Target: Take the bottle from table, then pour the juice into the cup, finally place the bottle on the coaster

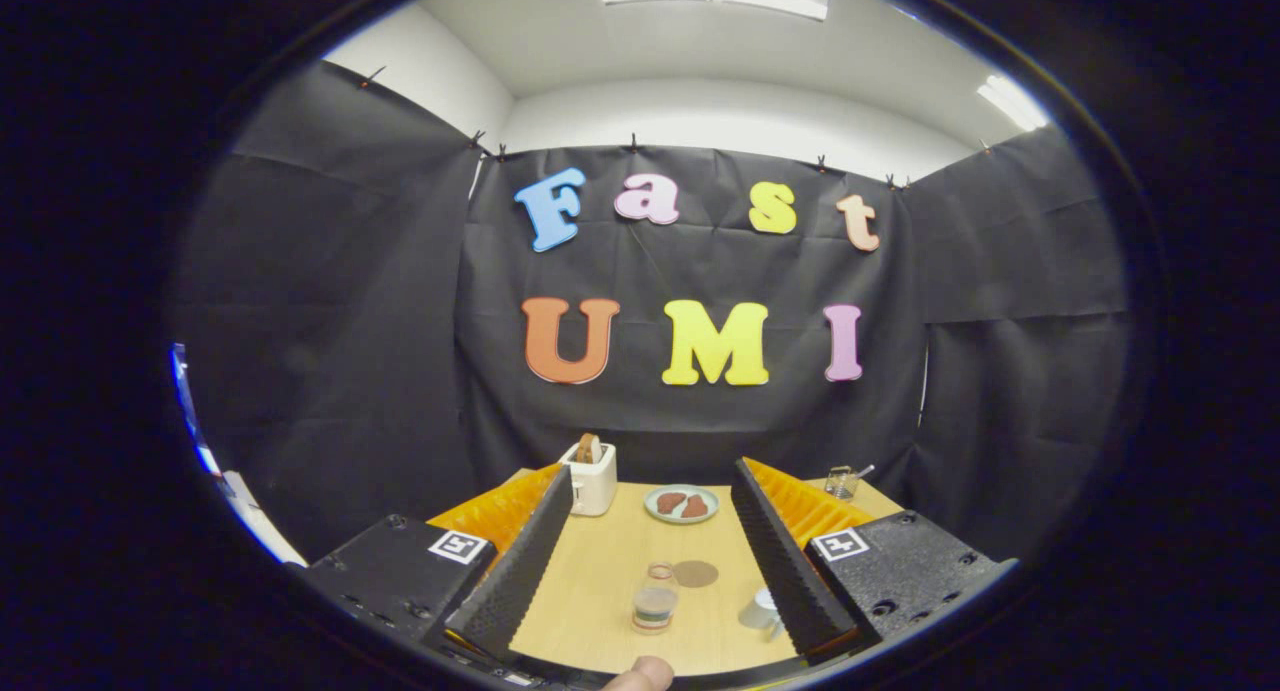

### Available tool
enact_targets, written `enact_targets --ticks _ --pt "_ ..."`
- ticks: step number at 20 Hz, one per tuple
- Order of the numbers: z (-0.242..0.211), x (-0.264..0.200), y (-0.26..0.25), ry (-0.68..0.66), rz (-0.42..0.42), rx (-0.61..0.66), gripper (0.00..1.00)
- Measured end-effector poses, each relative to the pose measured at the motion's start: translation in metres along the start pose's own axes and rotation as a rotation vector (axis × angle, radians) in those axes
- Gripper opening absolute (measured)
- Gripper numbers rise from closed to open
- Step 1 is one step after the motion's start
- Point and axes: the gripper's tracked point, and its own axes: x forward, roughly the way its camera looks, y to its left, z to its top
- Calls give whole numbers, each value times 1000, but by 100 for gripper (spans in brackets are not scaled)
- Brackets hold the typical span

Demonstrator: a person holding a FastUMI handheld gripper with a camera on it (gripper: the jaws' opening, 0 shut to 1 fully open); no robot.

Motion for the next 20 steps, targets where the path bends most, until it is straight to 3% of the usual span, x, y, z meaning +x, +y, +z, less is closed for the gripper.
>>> enact_targets --ticks 20 --pt "-53 15 -12 -19 -54 33 100"
